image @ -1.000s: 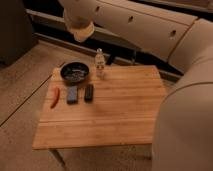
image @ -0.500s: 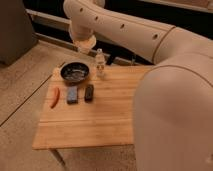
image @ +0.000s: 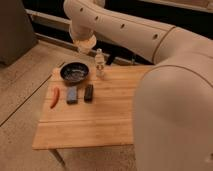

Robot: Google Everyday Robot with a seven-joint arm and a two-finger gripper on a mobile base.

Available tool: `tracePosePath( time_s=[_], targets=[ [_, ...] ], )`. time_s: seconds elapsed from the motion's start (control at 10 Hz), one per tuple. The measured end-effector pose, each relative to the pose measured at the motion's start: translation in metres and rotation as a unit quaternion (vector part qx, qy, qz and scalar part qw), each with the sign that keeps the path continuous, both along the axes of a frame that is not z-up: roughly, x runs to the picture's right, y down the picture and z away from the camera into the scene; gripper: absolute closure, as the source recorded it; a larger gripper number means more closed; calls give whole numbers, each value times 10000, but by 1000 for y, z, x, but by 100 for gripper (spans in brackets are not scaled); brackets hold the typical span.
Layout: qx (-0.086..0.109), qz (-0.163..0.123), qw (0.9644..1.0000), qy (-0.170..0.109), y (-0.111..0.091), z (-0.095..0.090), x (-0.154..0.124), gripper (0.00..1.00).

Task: Place the ceramic cup in the ceramic bowl

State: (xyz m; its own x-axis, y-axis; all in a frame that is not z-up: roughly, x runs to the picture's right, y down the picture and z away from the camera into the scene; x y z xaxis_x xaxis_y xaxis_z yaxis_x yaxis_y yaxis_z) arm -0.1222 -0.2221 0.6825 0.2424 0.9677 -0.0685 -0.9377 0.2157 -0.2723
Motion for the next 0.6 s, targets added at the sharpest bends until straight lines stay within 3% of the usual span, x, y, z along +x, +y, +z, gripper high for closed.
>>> tracePosePath(
  time_s=[0.3,0.6],
  targets=[
    [-50,-303,9993,-216,-11,22,-28,100],
    [-354,-676,9962,-428,-2,55,-53,100]
  ],
)
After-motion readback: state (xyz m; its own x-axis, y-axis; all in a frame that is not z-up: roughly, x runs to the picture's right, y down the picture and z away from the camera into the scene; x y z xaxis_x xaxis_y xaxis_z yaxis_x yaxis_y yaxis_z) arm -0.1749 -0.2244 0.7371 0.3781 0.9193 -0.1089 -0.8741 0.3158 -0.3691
